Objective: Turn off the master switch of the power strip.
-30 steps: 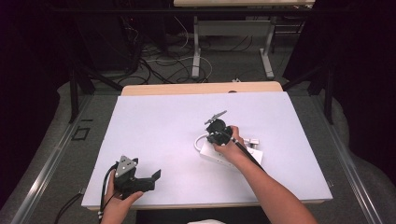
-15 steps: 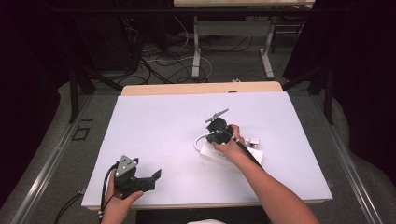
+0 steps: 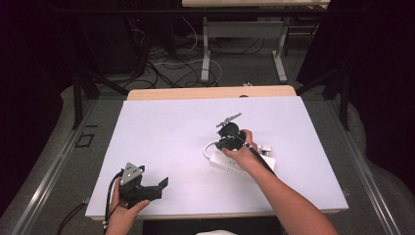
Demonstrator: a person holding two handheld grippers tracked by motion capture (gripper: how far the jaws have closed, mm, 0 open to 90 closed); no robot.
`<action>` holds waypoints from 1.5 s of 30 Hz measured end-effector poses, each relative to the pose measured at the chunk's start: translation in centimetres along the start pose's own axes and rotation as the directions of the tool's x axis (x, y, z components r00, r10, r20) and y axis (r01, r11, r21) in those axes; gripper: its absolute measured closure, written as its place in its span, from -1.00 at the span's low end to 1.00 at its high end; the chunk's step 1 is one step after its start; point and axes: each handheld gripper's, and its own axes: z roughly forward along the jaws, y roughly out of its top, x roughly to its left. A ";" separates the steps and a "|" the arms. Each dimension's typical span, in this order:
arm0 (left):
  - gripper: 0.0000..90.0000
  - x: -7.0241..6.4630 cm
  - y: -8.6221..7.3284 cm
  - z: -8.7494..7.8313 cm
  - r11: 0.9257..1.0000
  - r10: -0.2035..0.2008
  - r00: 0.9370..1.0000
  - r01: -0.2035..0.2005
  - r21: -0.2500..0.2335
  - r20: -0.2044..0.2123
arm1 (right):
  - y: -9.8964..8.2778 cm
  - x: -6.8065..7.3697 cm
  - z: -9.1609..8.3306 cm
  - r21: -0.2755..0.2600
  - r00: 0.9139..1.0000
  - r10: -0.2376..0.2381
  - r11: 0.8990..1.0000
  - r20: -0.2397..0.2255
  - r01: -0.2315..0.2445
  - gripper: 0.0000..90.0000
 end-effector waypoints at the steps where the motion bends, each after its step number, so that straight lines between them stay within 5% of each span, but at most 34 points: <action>1: -0.99 0.0 0.0 0.0 1.000 -0.001 1.000 0.001 -0.001 0.001 | 0.0 -0.1 0.0 -0.001 1.000 -0.009 1.000 -0.002 0.009 0.53; 8: -0.99 0.0 0.0 -0.1 1.000 0.003 1.000 -0.003 0.000 0.000 | 0.0 -0.2 -0.4 -0.030 1.000 0.012 0.999 -0.008 -0.013 0.25; 18: -0.99 0.0 0.0 -0.1 1.000 0.008 1.000 -0.008 0.001 -0.001 | -0.2 -0.1 -0.9 -0.019 1.000 -0.016 1.000 -0.003 0.015 -0.01; 19: -0.99 0.0 0.0 -0.1 1.000 0.013 1.000 -0.013 0.002 -0.003 | -0.3 0.0 -0.6 -0.070 1.000 -0.008 0.998 -0.004 0.008 -0.02; 20: -0.99 0.1 0.0 -0.2 1.000 0.013 1.000 -0.013 0.001 -0.003 | -0.2 0.0 -0.9 -0.033 1.000 -0.020 0.999 0.001 0.020 -0.04; 31: -0.99 0.0 0.0 -0.2 1.000 0.014 1.000 -0.014 -0.002 -0.002 | -0.3 0.5 -1.2 -0.012 1.000 0.022 1.000 -0.018 -0.022 -0.29; 39: -0.99 0.0 0.0 -0.2 1.000 0.007 1.000 -0.007 -0.002 0.000 | -0.5 0.8 -1.6 -0.043 0.998 -0.046 0.998 -0.031 0.044 -0.65; 45: -0.99 0.0 0.0 -0.2 1.000 0.008 1.000 -0.008 -0.003 0.001 | -0.7 1.3 -2.1 -0.063 0.998 -0.057 0.996 -0.012 0.056 -0.70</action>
